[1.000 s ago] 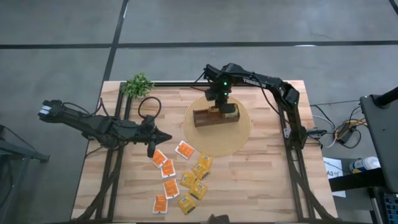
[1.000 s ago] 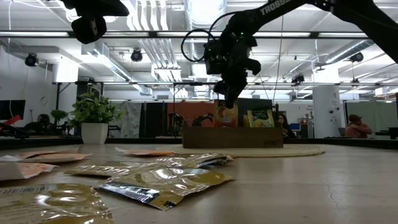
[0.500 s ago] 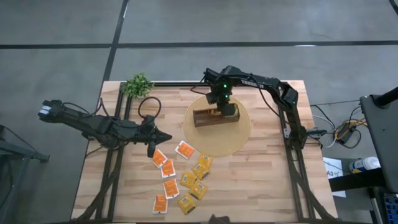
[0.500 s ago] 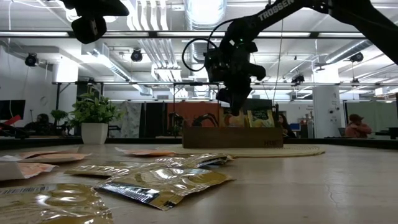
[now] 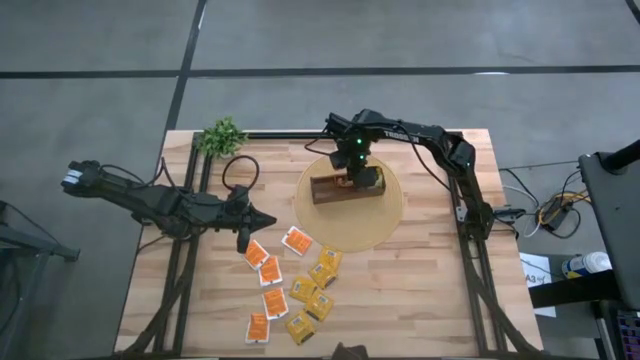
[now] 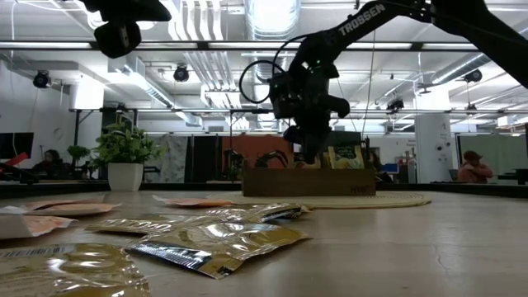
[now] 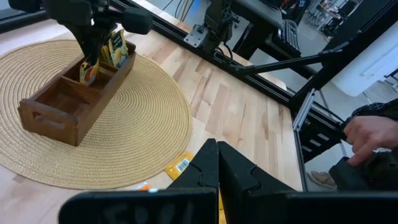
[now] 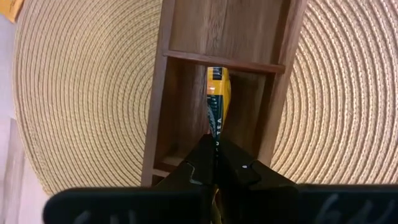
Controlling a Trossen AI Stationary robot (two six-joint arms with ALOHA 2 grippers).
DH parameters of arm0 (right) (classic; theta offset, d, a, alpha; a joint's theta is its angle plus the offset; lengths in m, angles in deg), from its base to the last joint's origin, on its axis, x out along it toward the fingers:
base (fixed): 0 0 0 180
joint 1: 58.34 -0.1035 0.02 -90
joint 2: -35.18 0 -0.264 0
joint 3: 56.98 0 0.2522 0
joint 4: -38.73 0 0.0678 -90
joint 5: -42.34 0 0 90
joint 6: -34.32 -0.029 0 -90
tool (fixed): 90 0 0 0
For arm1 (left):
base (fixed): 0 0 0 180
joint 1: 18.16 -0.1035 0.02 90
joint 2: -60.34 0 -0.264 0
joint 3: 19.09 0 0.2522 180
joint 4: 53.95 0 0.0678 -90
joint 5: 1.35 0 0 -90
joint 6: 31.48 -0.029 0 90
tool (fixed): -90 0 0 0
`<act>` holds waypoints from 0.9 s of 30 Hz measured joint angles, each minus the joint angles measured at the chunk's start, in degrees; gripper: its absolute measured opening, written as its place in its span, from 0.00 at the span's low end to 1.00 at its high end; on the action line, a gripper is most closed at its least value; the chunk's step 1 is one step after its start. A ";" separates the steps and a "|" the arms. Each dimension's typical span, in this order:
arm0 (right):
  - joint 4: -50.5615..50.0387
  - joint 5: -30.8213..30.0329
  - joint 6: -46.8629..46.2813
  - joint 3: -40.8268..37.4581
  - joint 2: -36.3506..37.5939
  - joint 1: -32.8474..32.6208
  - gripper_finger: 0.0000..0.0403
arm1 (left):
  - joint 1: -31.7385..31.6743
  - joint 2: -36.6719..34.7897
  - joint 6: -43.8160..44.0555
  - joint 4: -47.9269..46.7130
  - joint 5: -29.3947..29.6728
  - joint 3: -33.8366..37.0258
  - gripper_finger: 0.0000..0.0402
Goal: Pick & Place Tea
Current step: Put the orange tea bag into the middle section of the wooden organizer
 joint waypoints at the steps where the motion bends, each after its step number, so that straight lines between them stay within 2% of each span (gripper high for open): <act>1: -0.01 -0.24 -0.02 0.01 -0.03 0.00 0.02 | 0.01 0.00 0.16 0.00 -0.01 0.00 0.00; 9: 0.28 -0.92 1.20 0.01 -0.11 0.09 0.02 | -0.01 0.00 0.28 0.01 0.00 0.00 0.00; 17: 2.29 -5.01 1.04 0.06 -0.11 0.15 0.03 | -0.01 0.00 0.27 0.01 0.00 0.00 0.00; 27: 2.96 -5.01 -0.66 0.06 -0.09 0.13 0.17 | -0.01 0.00 0.21 0.01 -0.01 0.01 0.00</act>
